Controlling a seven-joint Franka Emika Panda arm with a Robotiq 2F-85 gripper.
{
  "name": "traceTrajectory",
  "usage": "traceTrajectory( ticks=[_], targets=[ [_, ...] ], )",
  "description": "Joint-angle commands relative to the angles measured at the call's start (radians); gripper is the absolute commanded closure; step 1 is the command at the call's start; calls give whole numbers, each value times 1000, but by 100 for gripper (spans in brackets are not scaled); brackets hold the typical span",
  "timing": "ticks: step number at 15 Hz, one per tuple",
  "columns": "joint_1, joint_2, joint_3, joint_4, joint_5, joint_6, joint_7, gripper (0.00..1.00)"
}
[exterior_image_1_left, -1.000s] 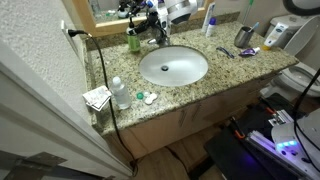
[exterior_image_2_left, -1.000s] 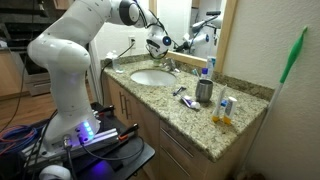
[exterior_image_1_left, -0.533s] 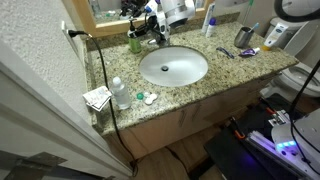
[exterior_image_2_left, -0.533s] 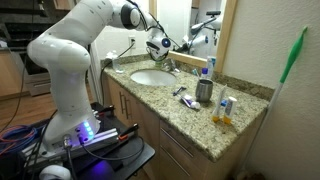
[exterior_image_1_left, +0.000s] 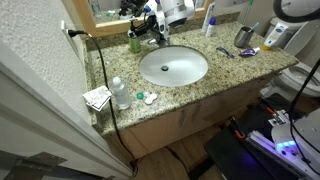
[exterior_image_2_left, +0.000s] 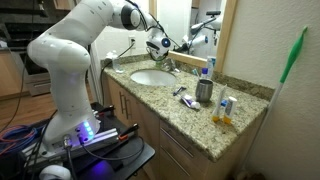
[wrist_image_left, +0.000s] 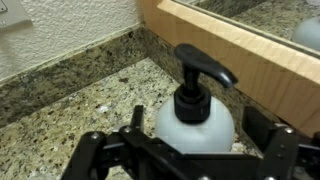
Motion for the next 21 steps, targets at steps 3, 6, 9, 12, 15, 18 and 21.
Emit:
traceTrajectory(
  ticks=[3,6,9,12,15,18,21],
  targets=[
    [30,-139,-26,-169,-82,95,127,0],
    [92,-249,-112,-320,-272,131,380,0],
    [149,-381,-199,-465,-449,62,592,0],
    [187,-535,-260,-607,-575,2,722,0],
    [105,-703,-194,-757,-642,-64,760,0],
    [5,-865,-133,-869,-501,-196,622,0],
    [-9,-828,-114,-820,-534,-178,666,0]
  ],
)
